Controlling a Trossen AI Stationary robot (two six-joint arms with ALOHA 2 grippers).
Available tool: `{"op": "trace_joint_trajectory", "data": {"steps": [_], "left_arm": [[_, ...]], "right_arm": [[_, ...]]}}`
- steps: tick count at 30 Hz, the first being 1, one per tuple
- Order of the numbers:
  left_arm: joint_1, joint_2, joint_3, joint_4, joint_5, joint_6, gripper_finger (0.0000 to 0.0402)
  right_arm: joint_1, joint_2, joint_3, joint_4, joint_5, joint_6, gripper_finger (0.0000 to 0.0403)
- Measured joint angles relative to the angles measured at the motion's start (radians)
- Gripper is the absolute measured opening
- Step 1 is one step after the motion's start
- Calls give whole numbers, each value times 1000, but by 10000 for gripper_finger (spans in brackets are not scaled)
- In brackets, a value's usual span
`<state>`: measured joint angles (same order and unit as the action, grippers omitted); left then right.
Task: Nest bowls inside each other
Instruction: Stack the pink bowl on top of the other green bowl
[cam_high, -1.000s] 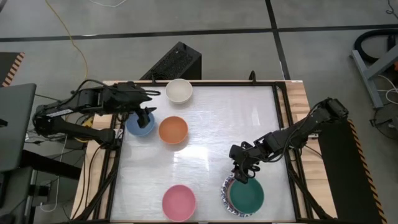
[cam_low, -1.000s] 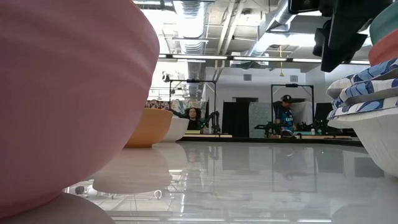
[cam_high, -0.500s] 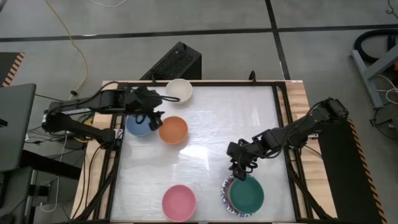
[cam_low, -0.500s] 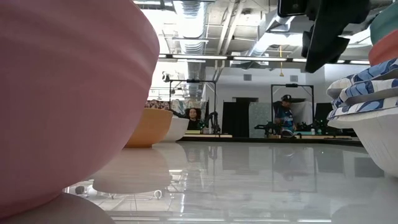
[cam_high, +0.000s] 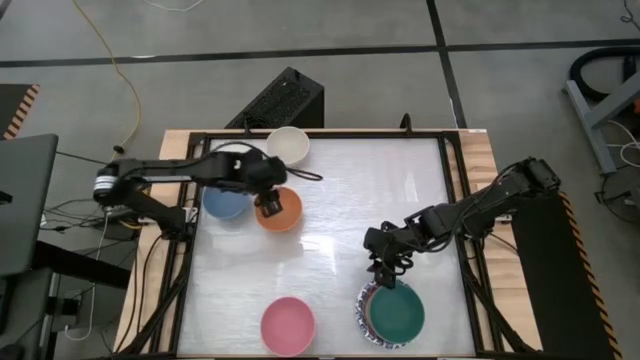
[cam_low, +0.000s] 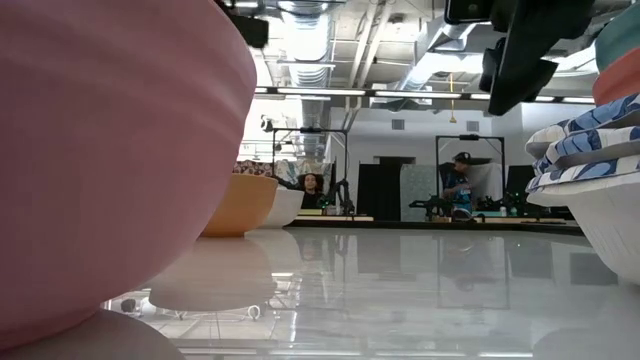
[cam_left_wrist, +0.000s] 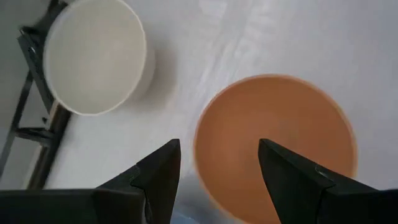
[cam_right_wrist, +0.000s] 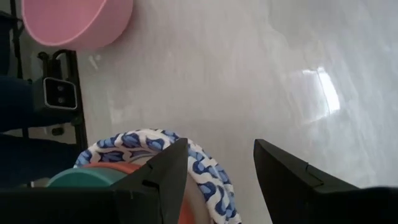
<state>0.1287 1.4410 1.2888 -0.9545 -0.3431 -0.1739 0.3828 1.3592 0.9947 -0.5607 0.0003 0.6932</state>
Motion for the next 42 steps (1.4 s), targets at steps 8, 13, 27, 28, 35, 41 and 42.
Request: {"op": "trace_joint_trajectory", "data": {"steps": [8,13,27,28,35,41,42], "left_arm": [[6,230,188,128,415,-106,206],[-27,235,387,152,565,-34,206],[-105,-30,733,206,196,94,206],[-105,-48,742,216,196,63,206],[-104,-131,748,309,264,35,206],[-104,-129,747,321,274,20,206],[-104,-128,747,302,292,20,206]], "right_arm": [[0,-1,40,2,-4,-47,205],[-8,-1,48,-2,-3,-93,205],[-41,-1,48,19,5,-138,205],[-46,-1,48,25,5,-142,205],[-73,-1,48,26,4,-178,205],[-87,0,48,44,-3,-178,205],[-88,0,48,48,-3,-178,205]]}}
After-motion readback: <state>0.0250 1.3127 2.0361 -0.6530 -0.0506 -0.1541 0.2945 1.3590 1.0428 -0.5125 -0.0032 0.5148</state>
